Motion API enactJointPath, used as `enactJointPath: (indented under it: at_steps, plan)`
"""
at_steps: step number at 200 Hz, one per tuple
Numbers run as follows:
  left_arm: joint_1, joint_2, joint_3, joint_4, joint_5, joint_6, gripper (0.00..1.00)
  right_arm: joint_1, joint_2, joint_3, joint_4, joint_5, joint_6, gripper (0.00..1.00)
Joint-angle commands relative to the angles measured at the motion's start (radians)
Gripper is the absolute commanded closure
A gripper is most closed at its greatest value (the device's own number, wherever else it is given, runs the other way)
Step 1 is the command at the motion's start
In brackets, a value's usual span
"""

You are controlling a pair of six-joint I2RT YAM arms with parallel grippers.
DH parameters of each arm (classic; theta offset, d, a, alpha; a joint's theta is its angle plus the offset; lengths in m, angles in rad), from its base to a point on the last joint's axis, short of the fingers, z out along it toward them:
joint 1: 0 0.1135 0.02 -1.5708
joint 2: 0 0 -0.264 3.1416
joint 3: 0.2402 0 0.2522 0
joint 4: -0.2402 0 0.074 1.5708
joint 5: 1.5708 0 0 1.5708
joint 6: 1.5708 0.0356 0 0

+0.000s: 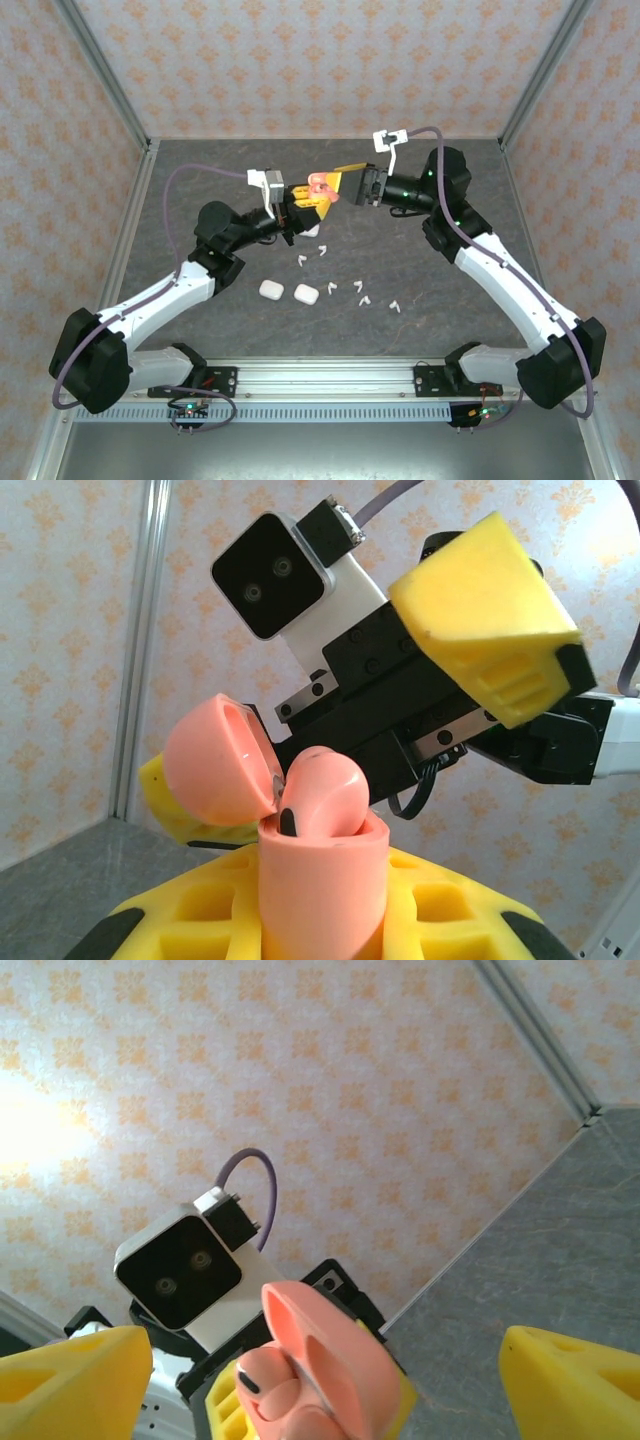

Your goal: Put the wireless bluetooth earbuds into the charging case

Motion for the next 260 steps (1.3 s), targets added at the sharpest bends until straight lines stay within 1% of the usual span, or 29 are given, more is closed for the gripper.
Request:
enactJointPath:
  at_steps: [1,102,150,215,243,260]
  plan:
    - [-0.008,-0.01,0.034,-0.004,0.015,0.029,1.0,0.013,-0.002,0.048,0.032,-0.034,-0.026,0.12]
    - [-0.021,-0.019,0.034,-0.099,-0.02,0.086,1.0,0.019,-0.003,0.113,-0.041,-0.045,-0.071,0.3]
    - [-0.021,-0.024,0.029,-0.115,-0.044,0.097,1.0,0.021,-0.012,0.117,-0.078,-0.051,-0.091,0.36]
    - [-0.02,-0.019,0.029,-0.114,-0.056,0.094,1.0,0.021,-0.044,0.11,-0.181,-0.03,-0.152,0.36]
    - [-0.021,-0.02,0.028,-0.111,-0.051,0.092,1.0,0.021,-0.044,0.121,-0.249,0.042,-0.196,0.33]
    - [-0.022,-0.022,0.029,-0.108,-0.047,0.09,1.0,0.021,-0.032,0.133,-0.304,0.081,-0.22,0.29]
